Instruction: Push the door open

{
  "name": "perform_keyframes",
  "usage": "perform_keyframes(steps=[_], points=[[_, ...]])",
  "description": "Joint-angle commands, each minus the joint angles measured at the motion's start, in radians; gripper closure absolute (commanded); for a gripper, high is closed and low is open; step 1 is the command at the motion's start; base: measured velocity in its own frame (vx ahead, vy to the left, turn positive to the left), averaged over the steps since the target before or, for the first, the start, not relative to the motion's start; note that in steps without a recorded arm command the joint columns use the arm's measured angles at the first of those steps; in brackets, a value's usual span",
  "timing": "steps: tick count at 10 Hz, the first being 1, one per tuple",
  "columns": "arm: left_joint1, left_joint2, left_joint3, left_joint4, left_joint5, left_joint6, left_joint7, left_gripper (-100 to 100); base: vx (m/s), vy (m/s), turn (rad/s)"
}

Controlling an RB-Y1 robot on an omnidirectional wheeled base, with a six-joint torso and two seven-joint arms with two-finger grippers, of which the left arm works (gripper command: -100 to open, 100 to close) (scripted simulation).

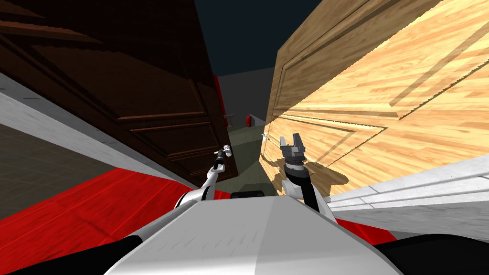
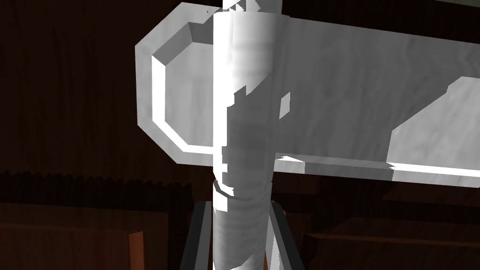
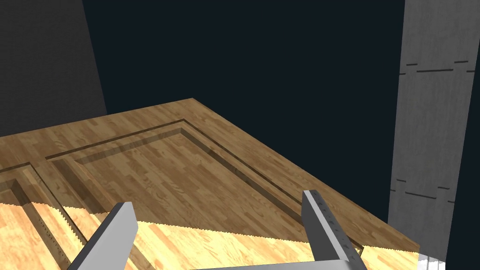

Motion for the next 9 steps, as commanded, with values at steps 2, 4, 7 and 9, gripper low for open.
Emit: perform_keyframes(steps=[2, 4, 7, 9], points=[[-0.023, 0.024, 0.046, 0.037, 0.007, -0.023, -0.013, 100, 0.128, -0.099, 0.059], [-0.022, 0.027, 0.068, 0.039, 0.009, -0.023, -0.018, 100, 0.131, -0.08, 0.019], [-0.021, 0.031, 0.097, 0.042, 0.012, -0.022, -0.026, 100, 0.132, -0.077, 0.036], [-0.021, 0.034, 0.12, 0.043, 0.014, -0.022, -0.032, 100, 0.163, -0.086, 0.038]])
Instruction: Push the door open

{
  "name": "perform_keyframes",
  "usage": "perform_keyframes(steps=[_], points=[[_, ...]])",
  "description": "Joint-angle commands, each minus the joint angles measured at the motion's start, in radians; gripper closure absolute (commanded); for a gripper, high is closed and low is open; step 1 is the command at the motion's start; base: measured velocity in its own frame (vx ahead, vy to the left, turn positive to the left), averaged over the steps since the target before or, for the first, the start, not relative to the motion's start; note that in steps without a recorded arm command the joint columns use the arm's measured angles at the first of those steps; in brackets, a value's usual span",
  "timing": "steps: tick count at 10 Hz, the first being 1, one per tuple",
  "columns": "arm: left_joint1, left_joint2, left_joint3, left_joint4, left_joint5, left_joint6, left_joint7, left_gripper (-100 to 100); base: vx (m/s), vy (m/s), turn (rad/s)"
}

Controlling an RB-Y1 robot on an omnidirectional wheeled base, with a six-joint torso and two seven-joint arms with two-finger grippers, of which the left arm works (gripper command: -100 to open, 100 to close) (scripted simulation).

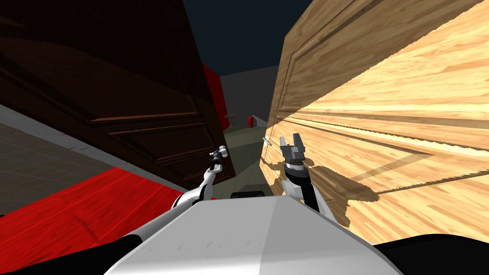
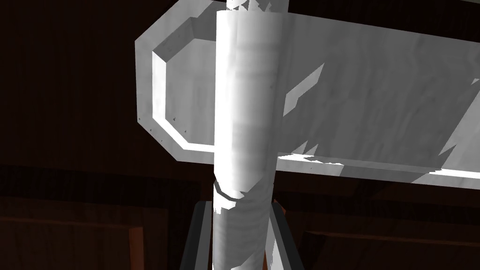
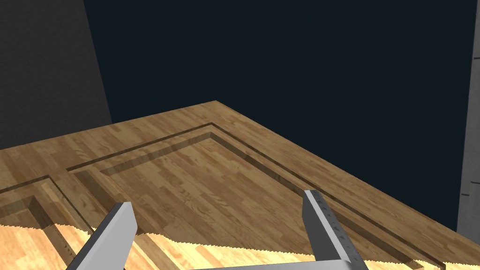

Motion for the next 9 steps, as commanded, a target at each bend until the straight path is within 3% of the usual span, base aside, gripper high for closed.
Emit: perform_keyframes(steps=[1, 2, 5, 9], points=[[0.0, 0.0, 0.0, 0.0, 0.0, 0.0, 0.0, 100, 0.068, -0.029, 0.039], [-0.006, -0.01, 0.024, -0.007, 0.004, 0.0, -0.027, 100, 0.122, -0.008, 0.125], [-0.015, -0.029, 0.053, -0.009, 0.007, -0.005, -0.063, 100, 0.179, -0.014, 0.097], [-0.031, -0.07, 0.109, -0.014, 0.015, -0.012, -0.131, 100, 0.193, -0.019, 0.128]])
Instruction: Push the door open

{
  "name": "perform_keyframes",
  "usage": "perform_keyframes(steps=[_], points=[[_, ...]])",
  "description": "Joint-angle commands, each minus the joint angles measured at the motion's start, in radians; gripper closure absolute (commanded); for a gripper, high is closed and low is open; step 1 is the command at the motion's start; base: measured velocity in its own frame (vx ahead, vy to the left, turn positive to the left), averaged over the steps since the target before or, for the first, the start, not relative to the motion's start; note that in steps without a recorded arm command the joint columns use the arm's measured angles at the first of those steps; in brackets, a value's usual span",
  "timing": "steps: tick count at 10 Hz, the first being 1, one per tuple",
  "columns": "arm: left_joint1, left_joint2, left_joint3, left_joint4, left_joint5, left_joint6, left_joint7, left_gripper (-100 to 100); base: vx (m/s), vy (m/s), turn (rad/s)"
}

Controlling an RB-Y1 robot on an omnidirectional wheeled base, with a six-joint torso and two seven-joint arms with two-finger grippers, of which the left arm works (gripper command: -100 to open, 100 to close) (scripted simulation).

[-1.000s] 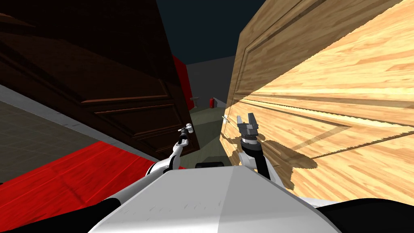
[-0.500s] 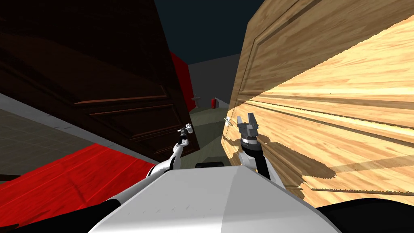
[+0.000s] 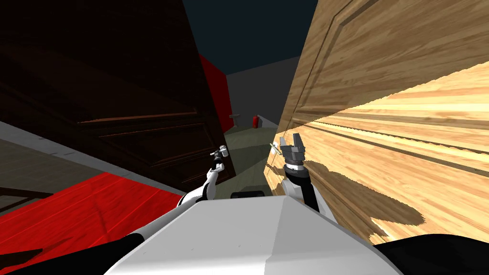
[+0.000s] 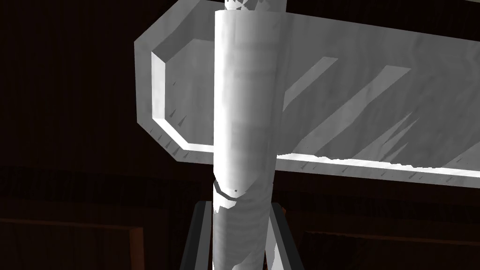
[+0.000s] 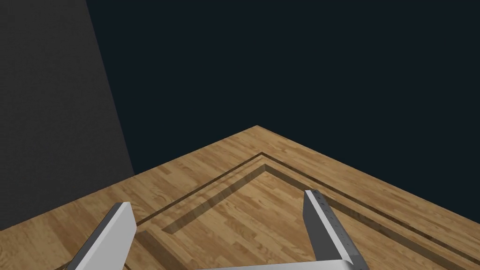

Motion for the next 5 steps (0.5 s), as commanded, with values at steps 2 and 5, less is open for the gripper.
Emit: perform_keyframes(steps=[2, 5], points=[[-0.014, -0.028, 0.04, -0.01, 0.005, -0.007, -0.049, 100, 0.226, -0.04, 0.142], [-0.021, -0.033, 0.081, -0.011, 0.014, -0.017, -0.089, 100, 0.159, 0.003, 0.074]])
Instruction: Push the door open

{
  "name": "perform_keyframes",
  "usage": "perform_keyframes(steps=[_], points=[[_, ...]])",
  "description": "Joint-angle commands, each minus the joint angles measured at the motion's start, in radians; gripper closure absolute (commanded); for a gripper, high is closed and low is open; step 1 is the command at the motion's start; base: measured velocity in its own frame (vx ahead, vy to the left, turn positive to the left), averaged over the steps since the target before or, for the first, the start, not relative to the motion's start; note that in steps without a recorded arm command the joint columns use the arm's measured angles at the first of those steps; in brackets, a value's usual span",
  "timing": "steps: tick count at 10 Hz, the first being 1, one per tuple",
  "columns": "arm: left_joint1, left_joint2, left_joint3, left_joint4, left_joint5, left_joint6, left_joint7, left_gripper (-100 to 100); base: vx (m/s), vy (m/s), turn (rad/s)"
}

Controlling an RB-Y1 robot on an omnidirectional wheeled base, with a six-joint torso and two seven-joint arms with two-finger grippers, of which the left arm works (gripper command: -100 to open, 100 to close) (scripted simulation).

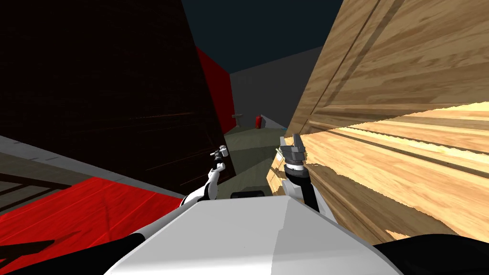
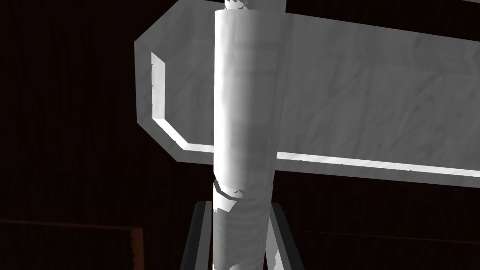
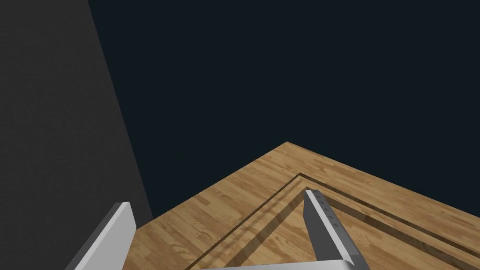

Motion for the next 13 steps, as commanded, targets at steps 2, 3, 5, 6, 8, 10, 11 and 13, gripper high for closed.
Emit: perform_keyframes(steps=[2, 3, 5, 6, 8, 10, 11, 13], points=[[-0.019, 0.008, 0.044, 0.015, 0.01, -0.025, -0.043, 100, 0.193, 0.004, 0.043], [-0.024, 0.004, 0.063, 0.015, 0.015, -0.031, -0.062, 100, 0.183, 0.004, 0.039], [-0.031, -0.006, 0.094, 0.015, 0.022, -0.041, -0.091, 100, 0.165, 0.003, 0.043], [-0.036, -0.015, 0.114, 0.015, 0.026, -0.047, -0.111, 100, 0.177, 0.008, 0.065], [-0.041, -0.025, 0.134, 0.015, 0.031, -0.053, -0.129, 100, 0.148, 0.014, 0.036], [-0.051, -0.053, 0.174, 0.015, 0.04, -0.065, -0.168, 100, 0.149, 0.006, 0.057], [-0.055, -0.067, 0.189, 0.015, 0.043, -0.07, -0.183, 100, 0.192, -0.02, 0.07], [-0.049, -0.032, 0.207, 0.009, 0.047, -0.068, -0.189, 100, 0.094, 0.012, 0.015]])
